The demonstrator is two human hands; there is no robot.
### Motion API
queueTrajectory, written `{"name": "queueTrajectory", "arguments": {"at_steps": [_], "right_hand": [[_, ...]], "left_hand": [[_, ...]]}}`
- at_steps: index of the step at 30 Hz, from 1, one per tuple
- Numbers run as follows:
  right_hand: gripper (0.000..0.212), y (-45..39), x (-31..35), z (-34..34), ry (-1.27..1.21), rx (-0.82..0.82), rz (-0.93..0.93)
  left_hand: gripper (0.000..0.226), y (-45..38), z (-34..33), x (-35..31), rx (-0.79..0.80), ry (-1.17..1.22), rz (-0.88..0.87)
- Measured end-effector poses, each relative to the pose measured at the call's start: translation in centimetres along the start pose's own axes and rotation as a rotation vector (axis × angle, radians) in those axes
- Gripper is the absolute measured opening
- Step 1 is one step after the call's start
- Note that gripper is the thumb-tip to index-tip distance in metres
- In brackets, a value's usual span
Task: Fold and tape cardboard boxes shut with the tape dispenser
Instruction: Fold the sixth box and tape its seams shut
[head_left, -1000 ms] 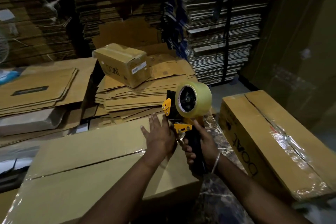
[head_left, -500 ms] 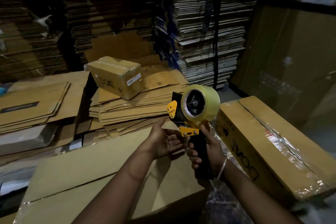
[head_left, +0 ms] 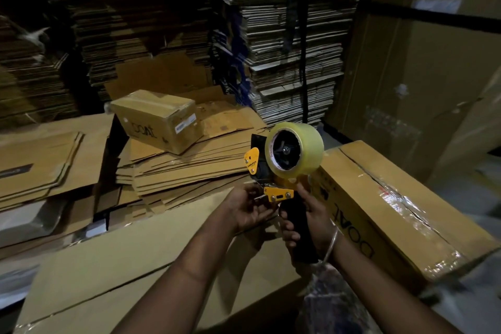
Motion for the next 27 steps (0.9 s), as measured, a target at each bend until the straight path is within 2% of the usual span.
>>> {"name": "queueTrajectory", "arguments": {"at_steps": [5,7,10,13,19,24,27], "right_hand": [[0.075,0.6,0.1,0.7,-0.009,0.004,0.001],[0.075,0.7,-0.2,1.0,0.0,-0.019,-0.004],[0.077,1.1,-0.4,1.2,-0.015,-0.018,-0.012],[0.077,1.8,-0.3,1.5,0.004,-0.026,-0.007],[0.073,2.4,-0.8,1.8,-0.023,-0.062,-0.045],[0.073,2.6,-1.8,1.5,-0.044,-0.077,-0.104],[0.07,2.7,-2.3,1.2,-0.031,-0.15,-0.161]], "left_hand": [[0.044,0.1,-0.5,0.2,0.115,0.097,0.082],[0.04,-0.4,-0.6,0.2,0.125,0.105,0.105],[0.024,-1.7,-0.1,-0.3,0.052,0.042,0.094],[0.02,-2.4,0.6,-1.2,0.015,-0.047,0.104],[0.015,-4.2,0.6,-3.0,-0.106,-0.32,0.061],[0.05,-4.9,-0.7,-4.0,-0.062,-0.771,0.092],[0.022,-6.1,-1.7,-5.0,-0.074,-1.054,-0.047]]}}
Point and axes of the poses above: each hand's wrist, its own y-axis away from the middle knuckle, its own z-axis out of the back of the hand, x = y × z, the point moved 2 cm from there along -y, towards the middle knuckle, and after that the axes turned 15 degrees about y, right-handed, at the moved point
